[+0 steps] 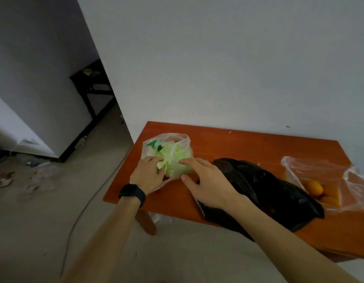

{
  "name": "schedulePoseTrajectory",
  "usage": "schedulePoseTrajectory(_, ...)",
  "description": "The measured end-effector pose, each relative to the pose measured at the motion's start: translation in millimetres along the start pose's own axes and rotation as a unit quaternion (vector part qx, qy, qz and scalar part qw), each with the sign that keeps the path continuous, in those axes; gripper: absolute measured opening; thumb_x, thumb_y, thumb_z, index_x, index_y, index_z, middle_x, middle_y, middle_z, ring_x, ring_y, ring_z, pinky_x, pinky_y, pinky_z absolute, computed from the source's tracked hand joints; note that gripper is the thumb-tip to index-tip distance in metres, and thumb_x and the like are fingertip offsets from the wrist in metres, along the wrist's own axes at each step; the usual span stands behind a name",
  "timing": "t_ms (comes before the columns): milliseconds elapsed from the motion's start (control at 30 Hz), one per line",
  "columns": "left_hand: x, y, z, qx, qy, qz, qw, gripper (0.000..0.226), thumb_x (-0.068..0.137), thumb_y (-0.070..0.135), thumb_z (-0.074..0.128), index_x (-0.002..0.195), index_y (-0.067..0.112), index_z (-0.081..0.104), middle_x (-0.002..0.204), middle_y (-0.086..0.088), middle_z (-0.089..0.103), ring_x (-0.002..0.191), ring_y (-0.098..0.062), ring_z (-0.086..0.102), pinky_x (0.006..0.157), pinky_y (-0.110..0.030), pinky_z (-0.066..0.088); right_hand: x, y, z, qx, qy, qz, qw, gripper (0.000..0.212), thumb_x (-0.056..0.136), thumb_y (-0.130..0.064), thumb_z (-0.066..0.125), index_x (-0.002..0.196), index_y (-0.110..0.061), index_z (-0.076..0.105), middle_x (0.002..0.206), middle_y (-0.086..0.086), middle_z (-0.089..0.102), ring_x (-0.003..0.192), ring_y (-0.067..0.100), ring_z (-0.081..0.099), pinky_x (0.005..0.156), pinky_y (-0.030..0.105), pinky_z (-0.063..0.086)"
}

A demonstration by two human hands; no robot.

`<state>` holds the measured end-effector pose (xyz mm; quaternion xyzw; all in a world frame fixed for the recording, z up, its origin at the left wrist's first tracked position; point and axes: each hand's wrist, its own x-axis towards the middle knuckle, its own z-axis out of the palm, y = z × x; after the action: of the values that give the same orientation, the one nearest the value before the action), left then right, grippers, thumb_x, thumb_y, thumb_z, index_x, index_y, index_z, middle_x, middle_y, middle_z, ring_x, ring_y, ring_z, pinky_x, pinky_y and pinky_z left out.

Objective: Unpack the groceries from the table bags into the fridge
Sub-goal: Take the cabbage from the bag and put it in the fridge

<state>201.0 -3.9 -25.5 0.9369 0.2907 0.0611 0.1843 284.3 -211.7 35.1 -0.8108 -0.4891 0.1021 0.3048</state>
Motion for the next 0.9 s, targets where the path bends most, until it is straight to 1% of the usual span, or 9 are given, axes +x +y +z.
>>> schedulePoseTrajectory(100, 63, -29, 8, 0.051, -0.019, 0.052, 0.997, 0.034, 0.098, 0.030, 0.050, 0.132, 0.028, 0.055, 0.138, -0.002, 0.054, 0.124, -0.024, 0.049, 0.095, -0.038, 0.049, 69, 0, 20, 0.008, 0.026, 0.002, 1.000, 0.040, 0.100, -0.033, 0.051, 0.140, -0.030, 0.050, 0.144, -0.006, 0.051, 0.127, 0.016, 0.049, 0.097, 0.029, 0.045)
schedulePoseTrajectory(200, 129, -52, 25, 0.057, -0.071, 0.125, 0.988, 0.033, 0.099, 0.026, 0.047, 0.129, 0.024, 0.058, 0.133, -0.003, 0.059, 0.112, -0.021, 0.058, 0.083, -0.036, 0.054, 140, 9, 48, 0.009, 0.047, 0.026, 0.999, 0.037, 0.101, -0.025, 0.050, 0.137, -0.022, 0.055, 0.141, 0.000, 0.055, 0.115, 0.014, 0.055, 0.091, 0.021, 0.041)
schedulePoseTrajectory(300, 182, -68, 39, 0.040, -0.149, 0.159, 0.975, 0.031, 0.100, 0.024, 0.046, 0.129, 0.022, 0.055, 0.125, -0.006, 0.062, 0.091, -0.019, 0.062, 0.078, -0.036, 0.054, 199, 32, 80, -0.035, 0.004, 0.072, 0.997, 0.036, 0.102, -0.026, 0.046, 0.136, -0.023, 0.055, 0.138, 0.003, 0.057, 0.113, 0.020, 0.059, 0.093, 0.035, 0.050)
schedulePoseTrajectory(367, 206, -79, 43, 0.049, -0.189, 0.170, 0.966, 0.039, 0.101, 0.022, 0.047, 0.140, 0.021, 0.046, 0.141, -0.006, 0.051, 0.113, -0.023, 0.057, 0.090, -0.042, 0.053, 220, 49, 94, -0.112, -0.083, 0.150, 0.979, 0.042, 0.102, -0.040, 0.043, 0.143, -0.029, 0.046, 0.149, 0.000, 0.047, 0.119, 0.027, 0.058, 0.096, 0.043, 0.048)
schedulePoseTrajectory(433, 230, -94, 45, 0.088, -0.199, 0.187, 0.958, 0.053, 0.099, 0.015, 0.047, 0.150, 0.018, 0.033, 0.156, -0.006, 0.034, 0.137, -0.026, 0.040, 0.104, -0.044, 0.045, 228, 65, 101, -0.158, -0.157, 0.237, 0.946, 0.062, 0.096, -0.063, 0.042, 0.149, -0.031, 0.034, 0.158, 0.000, 0.032, 0.121, 0.032, 0.057, 0.092, 0.046, 0.049)
schedulePoseTrajectory(533, 265, -115, 46, 0.190, -0.226, 0.226, 0.928, 0.070, 0.096, 0.006, 0.047, 0.157, 0.018, 0.015, 0.165, -0.006, 0.015, 0.151, -0.023, 0.016, 0.121, -0.047, 0.018, 225, 88, 104, -0.201, -0.193, 0.308, 0.910, 0.097, 0.082, -0.077, 0.053, 0.155, -0.027, 0.016, 0.162, 0.008, 0.017, 0.128, 0.036, 0.051, 0.092, 0.047, 0.049)
schedulePoseTrajectory(633, 283, -127, 55, 0.289, -0.243, 0.295, 0.878, 0.088, 0.094, 0.000, 0.051, 0.158, 0.023, -0.004, 0.167, -0.002, 0.004, 0.153, -0.018, 0.004, 0.122, -0.053, 0.007, 214, 110, 112, -0.229, -0.198, 0.341, 0.890, 0.111, 0.080, -0.070, 0.063, 0.158, -0.028, -0.005, 0.165, 0.015, -0.002, 0.146, 0.039, 0.028, 0.112, 0.050, 0.035)
schedulePoseTrajectory(767, 293, -141, 62, 0.348, -0.262, 0.374, 0.819, 0.107, 0.090, -0.005, 0.055, 0.153, 0.031, -0.024, 0.167, 0.002, -0.006, 0.153, -0.016, -0.001, 0.120, -0.059, 0.005, 206, 141, 123, -0.231, -0.197, 0.366, 0.880, 0.119, 0.081, -0.055, 0.066, 0.151, -0.035, -0.028, 0.158, 0.017, -0.035, 0.153, 0.037, 0.000, 0.121, 0.047, 0.017)
schedulePoseTrajectory(900, 308, -133, 68, 0.329, -0.313, 0.356, 0.817, 0.102, 0.091, -0.005, 0.050, 0.154, 0.029, -0.022, 0.166, 0.006, -0.007, 0.153, -0.014, 0.002, 0.120, -0.060, 0.005, 212, 166, 137, -0.232, -0.223, 0.383, 0.866, 0.120, 0.081, -0.030, 0.068, 0.150, -0.039, -0.029, 0.156, 0.011, -0.040, 0.153, 0.033, -0.002, 0.122, 0.042, 0.017)
